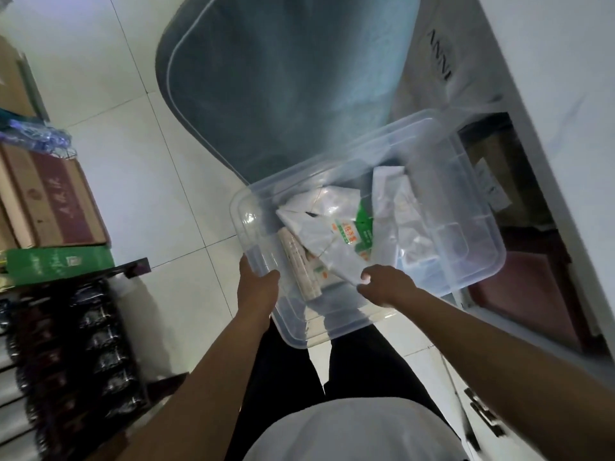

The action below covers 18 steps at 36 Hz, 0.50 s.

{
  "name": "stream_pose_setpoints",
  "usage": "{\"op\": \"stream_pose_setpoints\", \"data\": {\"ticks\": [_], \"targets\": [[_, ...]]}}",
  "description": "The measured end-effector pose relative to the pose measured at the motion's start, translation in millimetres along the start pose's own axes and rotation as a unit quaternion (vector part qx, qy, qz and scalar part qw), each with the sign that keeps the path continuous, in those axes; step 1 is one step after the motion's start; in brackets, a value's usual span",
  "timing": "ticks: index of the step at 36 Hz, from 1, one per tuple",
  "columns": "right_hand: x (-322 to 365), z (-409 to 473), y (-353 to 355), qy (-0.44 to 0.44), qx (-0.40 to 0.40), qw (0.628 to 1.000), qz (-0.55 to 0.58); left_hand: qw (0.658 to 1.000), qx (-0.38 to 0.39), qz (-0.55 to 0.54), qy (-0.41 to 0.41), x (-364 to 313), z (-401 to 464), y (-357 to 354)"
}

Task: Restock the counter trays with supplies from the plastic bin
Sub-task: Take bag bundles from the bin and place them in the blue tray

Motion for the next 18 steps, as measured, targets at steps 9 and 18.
{"op": "stream_pose_setpoints", "data": {"ticks": [9, 18], "targets": [[7, 82, 5, -0.014, 0.033, 0.999, 0.031, 0.999, -0.038, -0.004, -0.033, 26, 14, 11], [37, 186, 41, -0.03, -0.17, 0.975, 0.144, 0.993, -0.089, 0.033, -0.064, 41, 24, 0]]}}
Point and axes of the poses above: each hand's wrist, its own z-axis towards the middle knuckle, its own y-axis out of the back of the hand, x = y × z, the point moved 2 cm from there along z, towards the middle knuckle, and after that the axes turned 6 degrees about -x, right-handed, at the moved point
